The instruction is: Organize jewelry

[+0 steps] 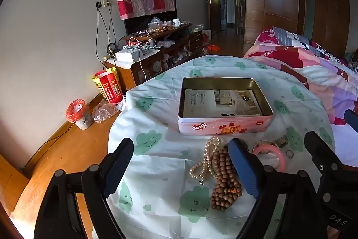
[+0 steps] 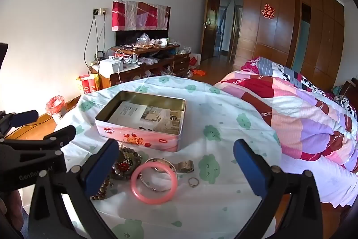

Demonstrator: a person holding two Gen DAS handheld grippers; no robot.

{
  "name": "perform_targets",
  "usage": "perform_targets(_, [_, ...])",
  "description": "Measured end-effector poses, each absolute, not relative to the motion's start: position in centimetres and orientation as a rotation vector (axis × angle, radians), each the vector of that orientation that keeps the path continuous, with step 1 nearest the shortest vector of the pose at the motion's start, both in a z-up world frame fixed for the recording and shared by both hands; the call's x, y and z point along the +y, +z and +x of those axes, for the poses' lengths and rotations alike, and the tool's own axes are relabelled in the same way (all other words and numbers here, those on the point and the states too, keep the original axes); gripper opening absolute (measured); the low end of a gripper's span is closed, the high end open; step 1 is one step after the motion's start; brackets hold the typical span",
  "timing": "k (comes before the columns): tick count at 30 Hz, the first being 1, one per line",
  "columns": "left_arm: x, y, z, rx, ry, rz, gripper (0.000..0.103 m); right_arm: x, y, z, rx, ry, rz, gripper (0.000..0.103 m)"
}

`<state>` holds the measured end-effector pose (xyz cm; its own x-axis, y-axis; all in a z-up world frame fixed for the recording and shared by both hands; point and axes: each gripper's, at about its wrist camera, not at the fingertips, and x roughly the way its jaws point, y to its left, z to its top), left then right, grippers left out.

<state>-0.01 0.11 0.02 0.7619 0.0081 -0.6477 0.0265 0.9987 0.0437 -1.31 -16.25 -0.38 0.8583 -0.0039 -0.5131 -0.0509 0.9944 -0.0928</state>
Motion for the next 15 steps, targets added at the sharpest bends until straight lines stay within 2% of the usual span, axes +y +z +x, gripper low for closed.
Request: perform_targets(15, [0.27, -0.29, -0.07, 0.695, 0.021, 0.080, 0.087, -16.29, -0.50, -1.31, 0.541, 0.021, -0.111, 0.103])
